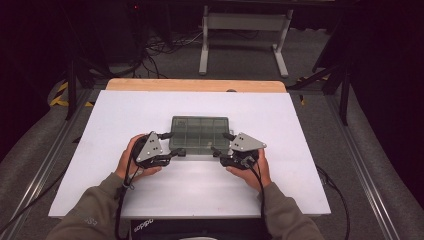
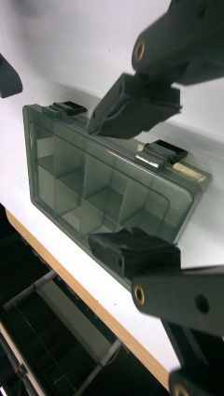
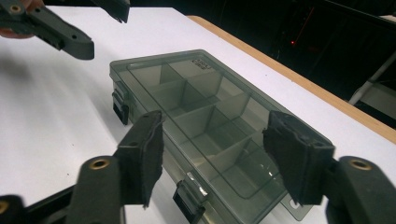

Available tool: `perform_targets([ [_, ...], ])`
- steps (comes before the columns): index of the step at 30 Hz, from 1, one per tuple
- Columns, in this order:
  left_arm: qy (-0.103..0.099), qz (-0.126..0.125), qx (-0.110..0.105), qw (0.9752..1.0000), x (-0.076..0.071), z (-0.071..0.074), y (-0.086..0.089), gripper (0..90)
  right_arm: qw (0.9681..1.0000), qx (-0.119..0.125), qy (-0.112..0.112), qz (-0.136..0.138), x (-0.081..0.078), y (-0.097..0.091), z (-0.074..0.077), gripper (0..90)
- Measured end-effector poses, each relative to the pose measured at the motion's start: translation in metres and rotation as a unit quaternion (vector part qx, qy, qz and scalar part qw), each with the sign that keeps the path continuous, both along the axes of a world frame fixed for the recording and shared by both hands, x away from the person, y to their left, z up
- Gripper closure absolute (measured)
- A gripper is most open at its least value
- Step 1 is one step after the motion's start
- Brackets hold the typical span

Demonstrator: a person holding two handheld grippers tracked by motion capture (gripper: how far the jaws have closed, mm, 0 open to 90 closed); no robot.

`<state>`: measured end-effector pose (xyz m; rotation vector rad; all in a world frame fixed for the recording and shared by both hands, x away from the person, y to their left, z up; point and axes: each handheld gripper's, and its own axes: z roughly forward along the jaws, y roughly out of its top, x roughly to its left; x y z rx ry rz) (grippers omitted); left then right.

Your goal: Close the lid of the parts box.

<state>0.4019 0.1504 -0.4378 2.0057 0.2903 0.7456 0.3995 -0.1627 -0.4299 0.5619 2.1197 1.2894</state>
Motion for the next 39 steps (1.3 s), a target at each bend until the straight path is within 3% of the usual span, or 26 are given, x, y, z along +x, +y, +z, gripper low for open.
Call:
perform_targets([
  [5, 0.0, 0.0, -0.001, 1.0, -0.002, 0.001, -0.001, 27.4, 0.9999, 0.0, -0.002, -0.012, -0.002, 0.0, -0.001, 23.6],
  [11, 0.005, 0.01, -0.011, 0.9999, -0.005, 0.003, 0.0, 16.1, 0.9997, 0.003, -0.008, -0.021, -0.005, 0.001, 0.002, 18.7],
  [14, 0.01, 0.003, -0.015, 0.9998, -0.007, 0.005, 0.001, 11.6, 0.9996, 0.009, -0.013, -0.023, -0.007, 0.001, 0.004, 17.3],
  [21, 0.01, 0.0, -0.024, 0.9997, -0.012, 0.008, 0.004, 9.8, 0.9993, 0.007, -0.017, -0.032, -0.01, 0.002, 0.005, 13.8],
  [39, 0.002, -0.001, -0.021, 0.9998, -0.031, 0.013, 0.018, 7.4, 0.9989, -0.005, -0.036, -0.031, -0.028, 0.003, 0.011, 14.0],
])
